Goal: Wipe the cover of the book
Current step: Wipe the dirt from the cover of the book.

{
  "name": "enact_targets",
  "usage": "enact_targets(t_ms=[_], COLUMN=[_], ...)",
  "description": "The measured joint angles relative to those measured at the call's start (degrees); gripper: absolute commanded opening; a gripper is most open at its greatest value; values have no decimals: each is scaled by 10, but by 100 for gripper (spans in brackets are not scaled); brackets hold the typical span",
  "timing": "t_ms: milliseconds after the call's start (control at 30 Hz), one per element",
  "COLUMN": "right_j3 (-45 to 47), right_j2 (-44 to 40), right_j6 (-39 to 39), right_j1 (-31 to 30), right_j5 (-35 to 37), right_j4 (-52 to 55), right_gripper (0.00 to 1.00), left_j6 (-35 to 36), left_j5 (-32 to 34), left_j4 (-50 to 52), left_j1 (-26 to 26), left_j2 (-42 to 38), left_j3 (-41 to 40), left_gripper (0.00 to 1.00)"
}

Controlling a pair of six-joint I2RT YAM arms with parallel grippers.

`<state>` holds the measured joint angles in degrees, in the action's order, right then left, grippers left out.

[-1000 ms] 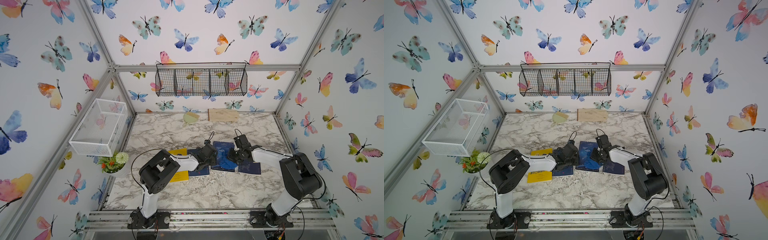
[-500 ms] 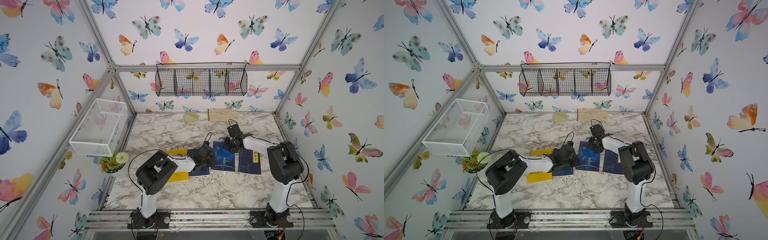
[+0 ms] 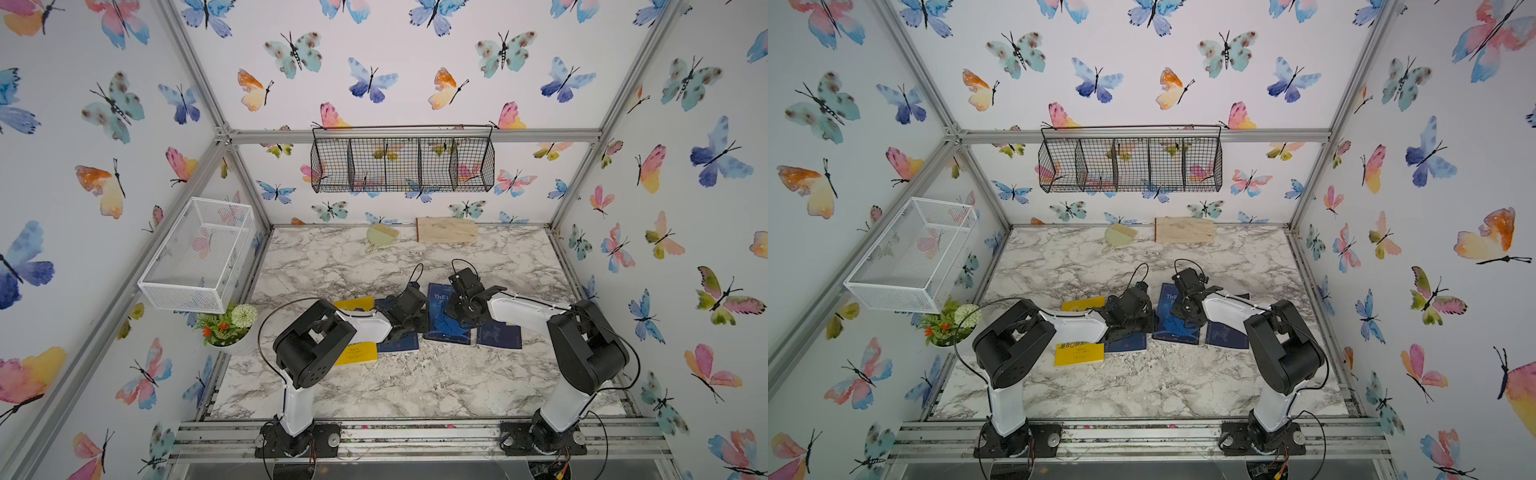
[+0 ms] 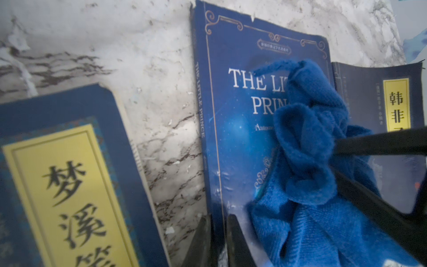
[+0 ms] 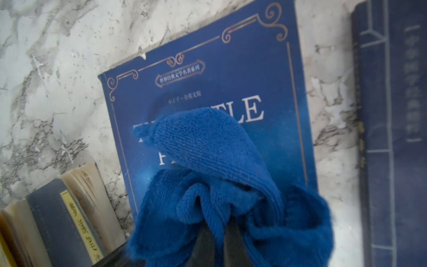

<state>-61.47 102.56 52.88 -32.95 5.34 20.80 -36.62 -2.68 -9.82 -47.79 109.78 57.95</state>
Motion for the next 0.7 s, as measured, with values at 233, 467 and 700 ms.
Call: enact_targets(t_ms=[233,467,700], right_j3=[-212,-217,-24], right_j2=[141,145,14], right_j6=[-46,-71,-54], right_j1=[21,37,31], right_j5=[45,43,3], right_j4=[106,108,33], right_gripper=[1,1,1], left_j6=[2,2,2], left_j5=[-4,-15,-28], left_j4=[4,3,2], left_j1=[0,1,6], left_j2=[5,9,10], left_j3=[9,13,13], left_gripper=[16,16,16])
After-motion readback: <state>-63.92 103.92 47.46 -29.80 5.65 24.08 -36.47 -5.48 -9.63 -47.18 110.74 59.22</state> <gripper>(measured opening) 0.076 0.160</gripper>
